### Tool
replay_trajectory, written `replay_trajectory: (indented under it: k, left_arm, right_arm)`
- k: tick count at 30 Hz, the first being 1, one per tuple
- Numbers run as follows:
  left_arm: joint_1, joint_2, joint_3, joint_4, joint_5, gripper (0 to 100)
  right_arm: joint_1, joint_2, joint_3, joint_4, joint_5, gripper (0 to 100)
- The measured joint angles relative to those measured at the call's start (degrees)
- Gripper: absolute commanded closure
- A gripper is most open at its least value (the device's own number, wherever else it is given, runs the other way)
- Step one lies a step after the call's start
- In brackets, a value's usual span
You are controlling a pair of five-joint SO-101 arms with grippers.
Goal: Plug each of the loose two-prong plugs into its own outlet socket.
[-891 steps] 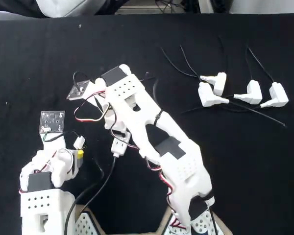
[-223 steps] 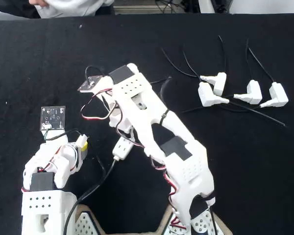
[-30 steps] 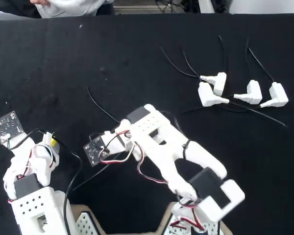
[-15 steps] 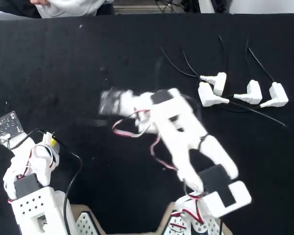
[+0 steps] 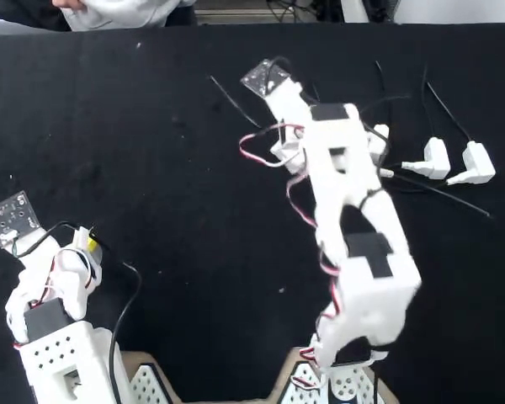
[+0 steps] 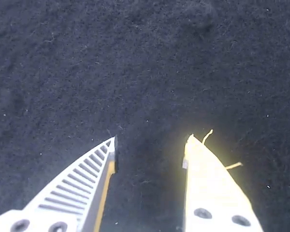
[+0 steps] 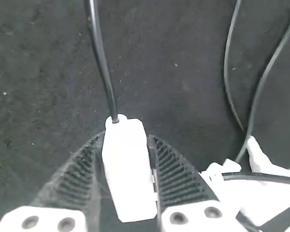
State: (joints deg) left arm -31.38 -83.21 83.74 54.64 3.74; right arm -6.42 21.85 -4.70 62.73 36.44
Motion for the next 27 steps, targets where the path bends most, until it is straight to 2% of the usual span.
replay_trajectory:
  k: [7,12,16,18,23,27]
  left_arm:
    - [0.00,0.00,0.00,0.00,0.09,77]
    - [0.00,0.00,0.00,0.00,0.09,77]
    - [0.00,0.00,0.00,0.00,0.09,77]
    - [0.00,0.00,0.00,0.00,0.09,77]
    - [0.00,0.00,0.00,0.00,0.09,77]
    - [0.00,0.00,0.00,0.00,0.09,77]
  right_arm:
    - [3.43,12.40,-16.00,13.10,20.66,98.8]
    - [7.74,14.07,-19.78,16.62,27.25,95.7]
    - [7.38,14.07,-20.13,20.40,25.23,72.0]
    - [6.51,14.07,-20.40,21.36,21.45,66.2]
    - [4.48,14.15,-24.88,23.38,20.40,70.4]
    - [4.31,13.63,-33.58,31.12,18.64,71.1]
